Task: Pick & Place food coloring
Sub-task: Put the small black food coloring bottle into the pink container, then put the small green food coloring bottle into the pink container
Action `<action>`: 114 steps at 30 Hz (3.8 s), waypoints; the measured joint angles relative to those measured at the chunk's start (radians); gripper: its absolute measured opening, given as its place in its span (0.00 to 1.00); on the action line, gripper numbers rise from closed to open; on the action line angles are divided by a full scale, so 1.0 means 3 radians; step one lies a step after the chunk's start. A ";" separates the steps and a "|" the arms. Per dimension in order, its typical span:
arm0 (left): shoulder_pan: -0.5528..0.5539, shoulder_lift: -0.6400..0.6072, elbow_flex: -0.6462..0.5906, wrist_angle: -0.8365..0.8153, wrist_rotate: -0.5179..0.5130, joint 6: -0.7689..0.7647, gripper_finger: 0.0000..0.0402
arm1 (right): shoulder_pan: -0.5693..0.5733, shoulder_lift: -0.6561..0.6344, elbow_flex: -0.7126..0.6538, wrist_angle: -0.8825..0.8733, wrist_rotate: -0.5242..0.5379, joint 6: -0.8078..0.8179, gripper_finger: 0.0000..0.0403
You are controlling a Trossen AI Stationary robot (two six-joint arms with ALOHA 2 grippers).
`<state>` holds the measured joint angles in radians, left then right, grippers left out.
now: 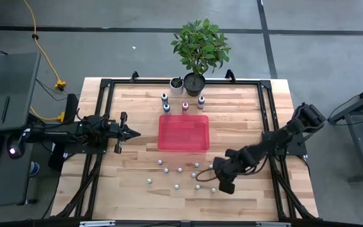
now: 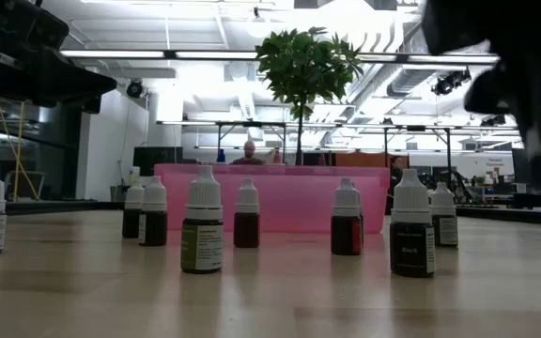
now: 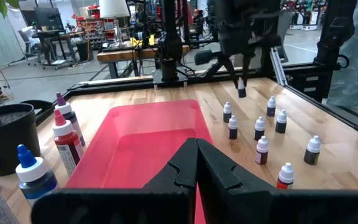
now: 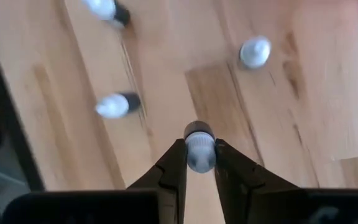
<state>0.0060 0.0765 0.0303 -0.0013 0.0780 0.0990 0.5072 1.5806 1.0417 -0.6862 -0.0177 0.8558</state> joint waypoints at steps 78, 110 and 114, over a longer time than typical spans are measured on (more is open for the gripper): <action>0.0001 0.0000 0.0000 0.0001 0.0000 0.0000 0.00 | -0.2349 0.1332 0.1387 -0.0804 0.0487 0.0482 0.14; 0.0000 0.0000 0.0000 0.0001 0.0000 0.0000 0.00 | -0.2375 0.1283 0.1214 -0.0637 0.0319 0.0463 0.40; 0.0000 -0.0001 0.0000 0.0001 0.0000 0.0000 0.00 | -0.2372 0.1210 0.1214 -0.0664 0.0314 0.0463 0.46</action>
<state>0.0061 0.0763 0.0304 -0.0010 0.0780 0.0991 -0.2044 1.9437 1.4059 -0.8854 0.0765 0.9947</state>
